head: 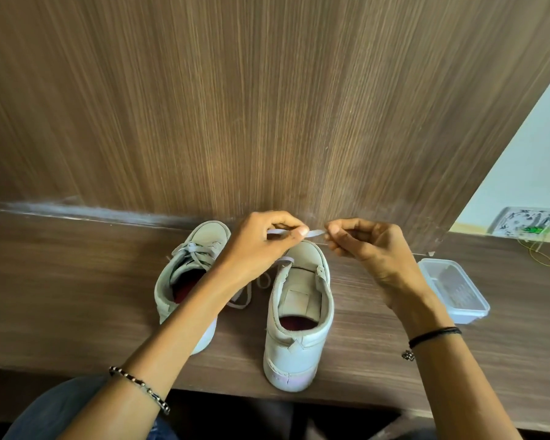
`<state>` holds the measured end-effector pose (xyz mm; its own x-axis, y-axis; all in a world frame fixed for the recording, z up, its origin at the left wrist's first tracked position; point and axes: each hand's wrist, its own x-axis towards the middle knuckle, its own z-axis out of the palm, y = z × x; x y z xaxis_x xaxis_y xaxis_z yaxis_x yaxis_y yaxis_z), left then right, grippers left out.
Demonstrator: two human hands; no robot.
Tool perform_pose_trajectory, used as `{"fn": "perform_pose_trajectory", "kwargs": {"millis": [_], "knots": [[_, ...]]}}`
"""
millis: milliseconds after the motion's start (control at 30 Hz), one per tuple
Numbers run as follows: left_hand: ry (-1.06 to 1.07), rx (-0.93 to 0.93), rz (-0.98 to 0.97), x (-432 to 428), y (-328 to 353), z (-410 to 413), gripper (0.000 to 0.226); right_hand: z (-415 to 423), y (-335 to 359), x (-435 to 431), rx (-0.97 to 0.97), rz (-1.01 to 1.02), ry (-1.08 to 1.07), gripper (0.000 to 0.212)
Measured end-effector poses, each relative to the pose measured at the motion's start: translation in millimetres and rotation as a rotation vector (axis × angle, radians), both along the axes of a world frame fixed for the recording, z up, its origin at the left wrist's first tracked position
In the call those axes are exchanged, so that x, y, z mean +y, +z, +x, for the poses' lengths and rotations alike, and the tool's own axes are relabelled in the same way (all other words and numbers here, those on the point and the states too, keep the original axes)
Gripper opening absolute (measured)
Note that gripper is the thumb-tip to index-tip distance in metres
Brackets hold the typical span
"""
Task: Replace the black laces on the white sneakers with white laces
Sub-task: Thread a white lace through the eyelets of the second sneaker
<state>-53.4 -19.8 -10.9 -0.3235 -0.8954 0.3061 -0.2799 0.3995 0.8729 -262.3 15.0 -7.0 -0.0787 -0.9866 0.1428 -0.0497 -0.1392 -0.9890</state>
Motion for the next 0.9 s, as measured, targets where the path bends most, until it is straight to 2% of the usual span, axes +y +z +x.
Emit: {"fn": "perform_pose_trajectory", "kwargs": {"millis": [133,267,300,367,433,533,600,667,700,800,900], "knots": [[-0.072,-0.077,0.036,2.7,-6.1,-9.8,0.028,11.5,-2.1,-0.9,0.131,0.003,0.121,0.013],[0.028,-0.179,-0.001,1.5,-6.7,-11.9,0.017,14.2,-1.5,-1.2,0.174,-0.010,0.053,0.014],[0.051,-0.216,-0.007,0.9,-7.0,-11.8,0.017,13.5,-1.7,-0.4,0.239,-0.014,-0.006,0.017],[0.072,-0.251,0.005,1.1,-7.8,-13.6,0.017,11.4,-2.5,1.9,0.496,-0.016,-0.143,0.027],[0.084,-0.270,0.037,0.4,-11.3,-16.5,0.019,12.0,-3.4,3.4,0.681,0.064,-0.157,0.037],[0.076,-0.336,0.109,2.1,-12.3,-21.0,0.024,15.4,-9.0,0.0,0.680,0.268,-0.069,0.051],[0.081,-0.372,0.137,1.4,-13.4,-23.1,0.028,14.4,-9.4,-2.5,0.634,0.335,-0.032,0.067],[0.126,-0.384,0.154,0.3,-14.5,-24.9,0.022,13.0,-7.7,-1.8,0.589,0.390,0.031,0.082],[0.161,-0.383,0.155,-0.4,-14.5,-25.6,0.018,12.9,-6.9,-0.5,0.575,0.421,0.042,0.080],[0.236,-0.423,0.117,0.6,-12.8,-28.9,0.011,12.9,-6.8,0.3,0.568,0.429,-0.026,0.043],[0.247,-0.448,0.080,2.8,-12.5,-30.6,0.016,9.1,-8.8,-2.5,0.582,0.390,-0.100,0.037]]}}
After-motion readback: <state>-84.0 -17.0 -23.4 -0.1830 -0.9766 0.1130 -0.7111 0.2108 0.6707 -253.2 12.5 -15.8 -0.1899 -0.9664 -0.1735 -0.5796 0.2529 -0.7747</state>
